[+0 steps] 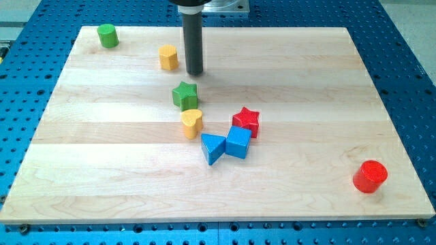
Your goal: Move the hexagon towards the green circle
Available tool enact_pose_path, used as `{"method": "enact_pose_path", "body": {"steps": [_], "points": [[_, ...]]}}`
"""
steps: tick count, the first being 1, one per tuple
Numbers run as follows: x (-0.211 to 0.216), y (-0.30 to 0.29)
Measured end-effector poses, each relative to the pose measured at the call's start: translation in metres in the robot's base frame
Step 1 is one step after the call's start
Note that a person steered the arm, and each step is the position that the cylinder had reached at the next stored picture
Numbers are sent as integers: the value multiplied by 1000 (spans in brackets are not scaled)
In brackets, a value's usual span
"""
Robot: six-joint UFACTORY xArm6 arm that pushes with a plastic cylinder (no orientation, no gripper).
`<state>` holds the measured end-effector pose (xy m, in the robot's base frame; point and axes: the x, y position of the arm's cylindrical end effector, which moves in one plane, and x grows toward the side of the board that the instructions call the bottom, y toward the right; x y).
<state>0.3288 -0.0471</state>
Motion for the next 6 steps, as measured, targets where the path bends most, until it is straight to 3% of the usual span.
{"method": "enact_pose_path", "body": {"steps": [2,3,4,6], "points": [[-28,-55],[-23,-70],[9,-70],[-21,-76]]}}
